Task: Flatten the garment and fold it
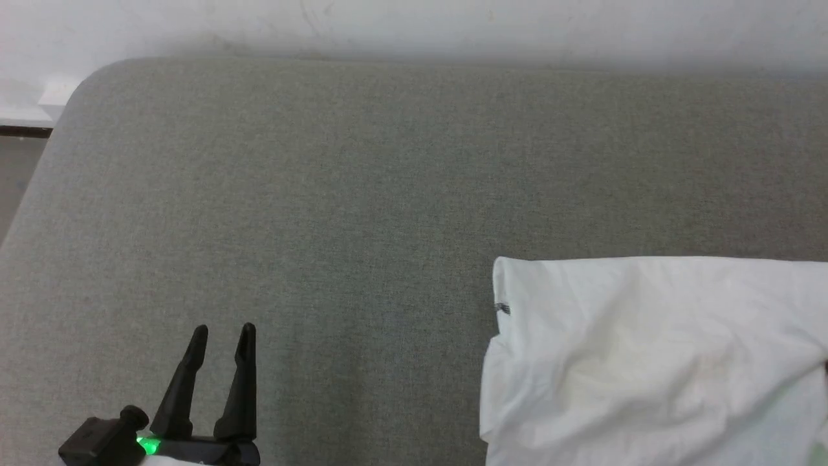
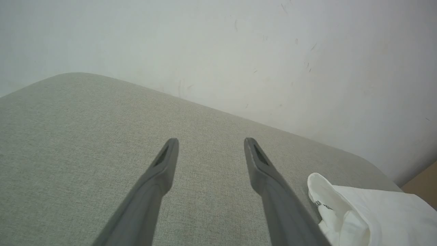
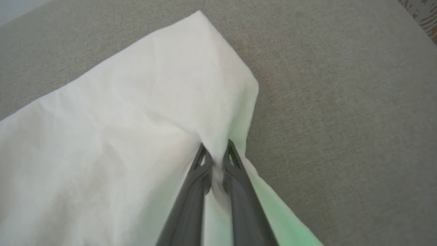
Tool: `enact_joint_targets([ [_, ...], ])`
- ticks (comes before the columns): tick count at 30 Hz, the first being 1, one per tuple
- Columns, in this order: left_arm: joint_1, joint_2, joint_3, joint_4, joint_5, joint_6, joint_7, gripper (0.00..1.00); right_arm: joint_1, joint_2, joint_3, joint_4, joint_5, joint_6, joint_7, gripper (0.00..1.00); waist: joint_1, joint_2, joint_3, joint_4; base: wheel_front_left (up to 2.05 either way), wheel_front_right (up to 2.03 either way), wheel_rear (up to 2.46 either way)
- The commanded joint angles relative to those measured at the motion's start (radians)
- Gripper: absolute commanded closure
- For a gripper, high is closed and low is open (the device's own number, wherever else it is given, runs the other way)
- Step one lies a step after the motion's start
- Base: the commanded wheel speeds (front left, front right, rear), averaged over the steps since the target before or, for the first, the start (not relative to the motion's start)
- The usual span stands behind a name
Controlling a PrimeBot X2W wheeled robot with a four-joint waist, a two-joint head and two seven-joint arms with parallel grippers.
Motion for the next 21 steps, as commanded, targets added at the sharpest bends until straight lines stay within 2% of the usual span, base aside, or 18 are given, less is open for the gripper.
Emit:
enact_joint_targets([
  [1,0.008,0.002,-0.002,0.004,-0.001,0.001,0.001,0.00,0.004,-0.004,-0.006,-0.010,-0.006,-0.002,0.003,1.00,-0.0001,0.0000,-0.010,-0.004,0.00,0.00,0.00],
  [6,0.025,-0.001,-0.009,0.008,-0.008,0.003,0.004,0.00,0.041,0.005,0.036,-0.060,0.016,-0.002,0.036,1.00,-0.0001,0.0000,-0.037,-0.017,0.00,0.00,0.00],
  [16,0.037,-0.006,-0.029,0.012,-0.015,0.003,0.012,0.00,0.099,0.029,0.340,-0.246,0.129,-0.002,0.156,1.00,-0.0001,0.0000,-0.071,-0.030,0.00,0.00,0.00],
  [21,0.030,-0.007,-0.040,0.015,-0.017,0.000,0.015,0.00,0.082,0.032,0.471,-0.285,0.153,-0.002,0.193,1.00,-0.0001,0.0000,-0.061,-0.017,0.00,0.00,0.00],
])
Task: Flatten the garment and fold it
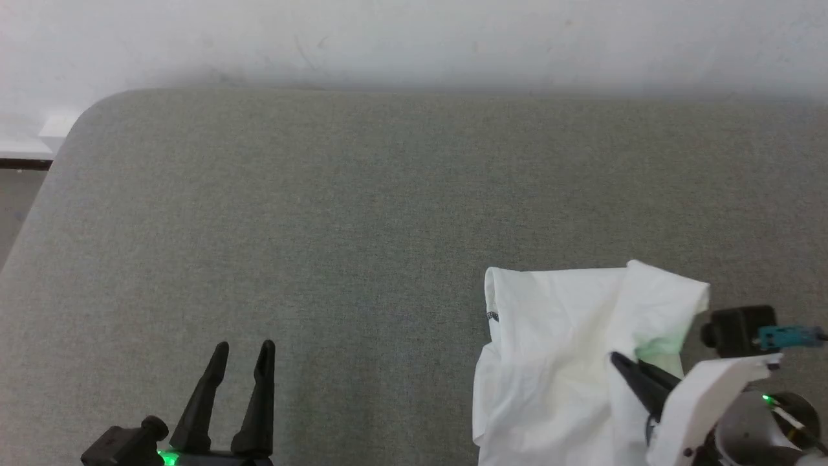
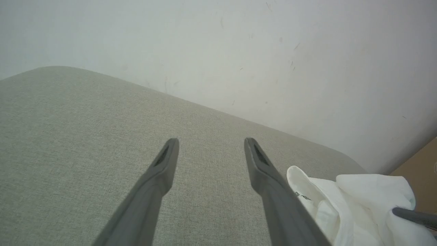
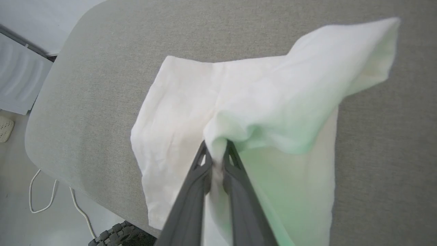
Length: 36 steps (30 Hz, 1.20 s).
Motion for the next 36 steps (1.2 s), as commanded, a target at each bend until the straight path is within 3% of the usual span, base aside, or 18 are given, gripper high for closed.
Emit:
enact_joint_targets([
  [1,0.003,-0.004,-0.003,0.003,-0.006,-0.002,0.003,0.00,-0.019,0.003,0.022,-0.005,0.006,-0.001,0.002,1.00,0.0000,0.0000,0.010,0.009,0.00,0.00,0.00],
  [9,-0.023,-0.008,-0.012,0.016,-0.016,-0.010,0.002,0.00,-0.102,0.004,0.158,0.066,0.011,-0.001,-0.005,1.00,0.0000,0.0000,0.047,0.049,0.00,0.00,0.00],
  [20,-0.052,-0.024,-0.025,0.051,-0.025,-0.021,-0.005,0.00,-0.205,0.005,0.251,0.256,-0.020,-0.001,-0.025,1.00,0.0000,0.0000,0.060,0.092,0.00,0.00,0.00],
  [21,-0.053,-0.026,-0.027,0.055,-0.025,-0.022,-0.006,0.00,-0.211,0.005,0.254,0.274,-0.030,-0.001,-0.023,0.86,0.0000,0.0000,0.058,0.094,0.00,0.00,0.00],
  [22,-0.054,-0.027,-0.030,0.058,-0.025,-0.022,-0.006,0.00,-0.216,0.005,0.257,0.292,-0.043,-0.001,-0.019,0.52,0.0000,0.0000,0.056,0.097,0.00,0.00,0.00],
  [23,-0.055,-0.029,-0.031,0.061,-0.026,-0.023,-0.007,0.00,-0.219,0.005,0.259,0.308,-0.053,-0.001,-0.013,0.00,0.0000,0.0000,0.054,0.099,0.00,0.00,0.00],
  [30,-0.053,-0.030,-0.034,0.071,-0.029,-0.023,-0.009,0.00,-0.240,0.005,0.284,0.344,-0.059,-0.001,0.004,0.00,0.0000,0.0000,0.039,0.092,0.00,0.00,0.00],
  [36,-0.044,-0.023,-0.036,0.063,-0.030,-0.018,-0.002,0.00,-0.235,0.005,0.262,0.239,-0.002,-0.001,0.001,0.00,0.0000,0.0000,0.032,0.060,0.00,0.00,0.00],
])
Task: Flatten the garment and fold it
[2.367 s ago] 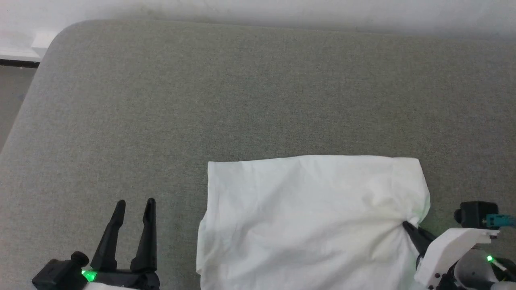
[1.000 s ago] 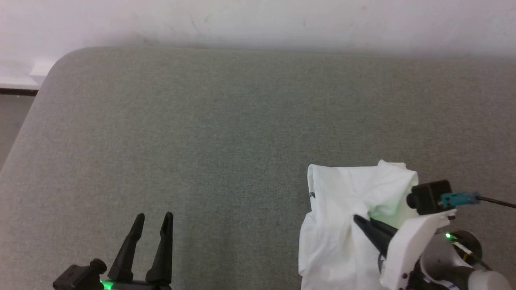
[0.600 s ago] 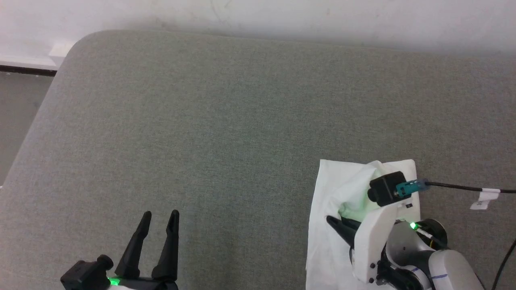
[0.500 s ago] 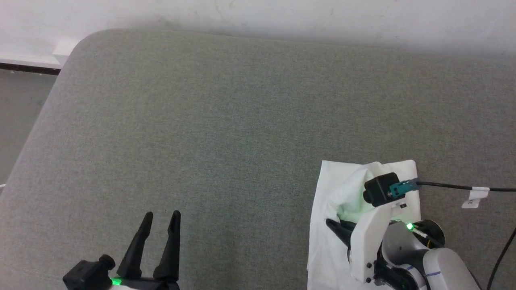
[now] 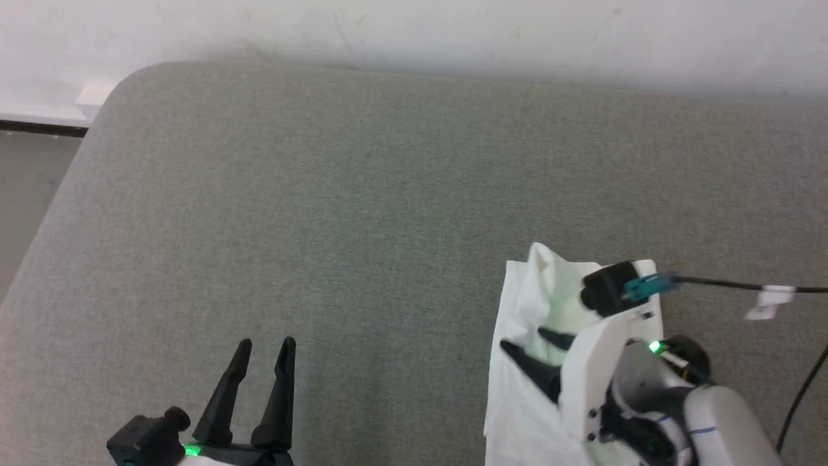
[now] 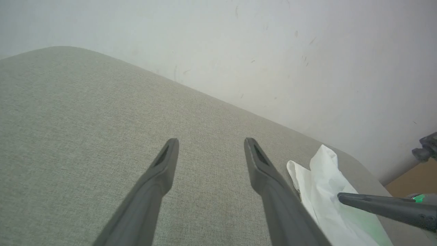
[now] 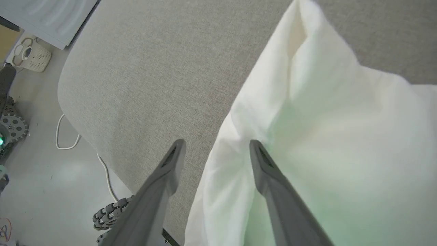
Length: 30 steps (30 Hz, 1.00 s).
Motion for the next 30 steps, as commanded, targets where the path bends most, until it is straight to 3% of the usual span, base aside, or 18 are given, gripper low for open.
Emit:
enact_joint_targets([
  [1,0.000,0.004,-0.001,-0.006,-0.008,0.001,0.001,0.00,0.002,-0.002,-0.027,-0.046,0.011,-0.001,-0.008,0.00,0.0000,0.0000,-0.001,-0.017,0.00,0.00,0.00],
  [8,0.000,0.012,-0.003,-0.020,-0.009,0.003,0.006,0.00,0.117,-0.002,-0.257,-0.274,-0.020,-0.001,-0.047,0.00,0.0000,0.0000,0.013,-0.041,0.00,0.00,0.00],
  [13,0.000,0.017,-0.003,-0.024,-0.010,0.003,0.007,0.00,0.195,-0.002,-0.369,-0.321,-0.050,-0.001,-0.054,0.00,0.0000,0.0000,0.022,-0.052,0.00,0.00,0.00],
  [20,-0.012,0.027,-0.009,-0.026,-0.010,0.000,0.014,0.00,0.250,-0.002,-0.374,-0.253,0.000,-0.001,-0.063,0.00,0.0000,0.0000,0.037,-0.057,0.00,0.00,0.00],
  [30,-0.025,0.042,-0.013,-0.030,-0.013,0.001,0.028,0.00,0.205,-0.002,-0.346,-0.075,0.005,-0.001,-0.083,0.00,0.0000,0.0000,0.052,-0.012,0.00,0.00,0.00],
])
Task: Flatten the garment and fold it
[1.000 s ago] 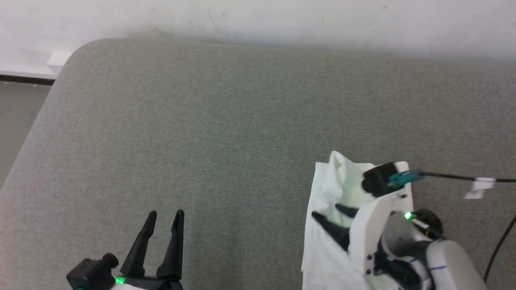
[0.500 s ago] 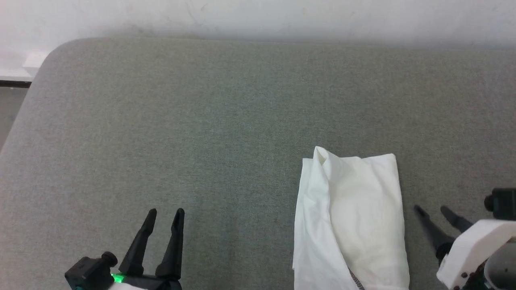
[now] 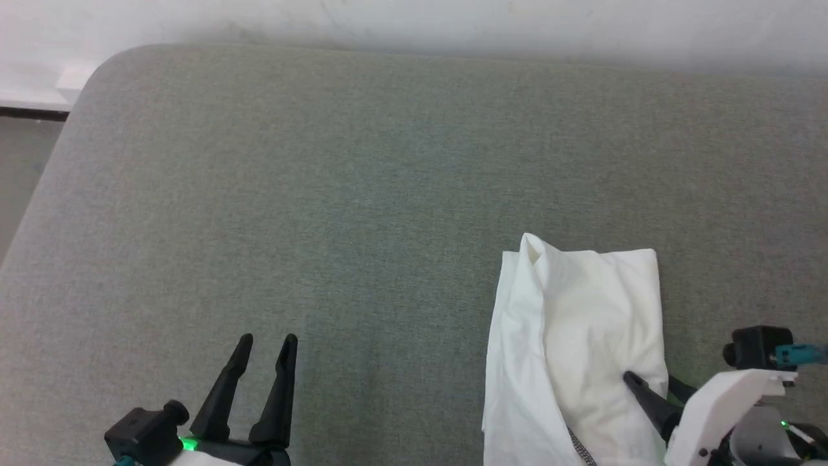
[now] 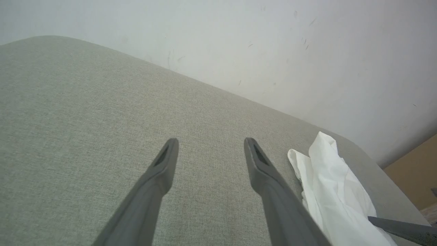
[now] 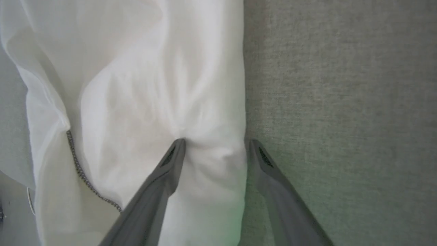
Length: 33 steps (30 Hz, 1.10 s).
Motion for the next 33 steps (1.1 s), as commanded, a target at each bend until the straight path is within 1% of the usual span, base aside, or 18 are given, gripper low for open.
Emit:
enact_joint_targets([
  [1,-0.020,0.007,0.000,-0.004,-0.012,0.000,0.003,0.00,-0.022,0.001,0.007,0.014,0.001,-0.001,-0.007,0.00,0.0000,-0.0001,0.007,0.012,0.00,0.00,0.00],
  [6,-0.024,0.011,0.000,-0.006,-0.014,0.002,0.005,0.00,-0.068,0.001,0.038,0.102,-0.002,-0.001,-0.011,0.00,0.0000,-0.0001,0.013,0.022,0.00,0.00,0.00],
  [7,-0.025,0.011,-0.001,-0.006,-0.014,0.002,0.005,0.00,-0.075,0.001,0.041,0.118,-0.008,-0.001,-0.005,0.55,0.0000,-0.0001,0.013,0.023,0.00,0.00,0.00],
  [8,-0.027,0.012,-0.002,-0.007,-0.013,0.003,0.006,0.00,-0.081,0.001,0.044,0.130,-0.016,-0.001,-0.001,0.85,0.0000,-0.0001,0.012,0.023,0.00,0.00,0.00],
  [9,-0.029,0.012,-0.004,-0.007,-0.013,0.002,0.006,0.00,-0.088,0.001,0.043,0.140,-0.021,-0.001,-0.001,1.00,0.0000,-0.0001,0.012,0.023,0.00,0.00,0.00],
  [12,-0.033,0.012,-0.008,-0.008,-0.012,0.003,0.007,0.00,-0.110,0.001,0.044,0.145,-0.047,-0.001,-0.005,1.00,0.0000,-0.0001,0.009,0.018,0.00,0.00,0.00],
  [16,-0.032,0.009,-0.010,-0.004,-0.015,0.004,0.003,0.00,-0.133,0.001,0.047,0.115,-0.072,-0.001,-0.013,1.00,0.0000,-0.0001,0.002,0.001,0.00,0.00,0.00],
  [22,-0.036,0.006,-0.016,0.002,-0.017,0.000,-0.004,0.00,-0.170,-0.008,0.043,0.047,-0.117,-0.001,0.031,1.00,0.0000,-0.0001,0.004,-0.042,0.00,0.00,0.00],
  [27,-0.051,0.018,-0.014,-0.003,-0.011,-0.004,-0.006,0.00,-0.218,-0.070,0.049,0.005,-0.146,-0.001,0.096,1.00,0.0000,-0.0001,0.027,-0.088,0.00,0.00,0.00],
  [33,-0.076,0.037,-0.012,-0.031,0.001,-0.004,-0.004,0.00,-0.294,-0.171,0.065,-0.020,-0.169,-0.001,0.161,1.00,0.0000,-0.0001,0.076,-0.150,0.00,0.00,0.00],
])
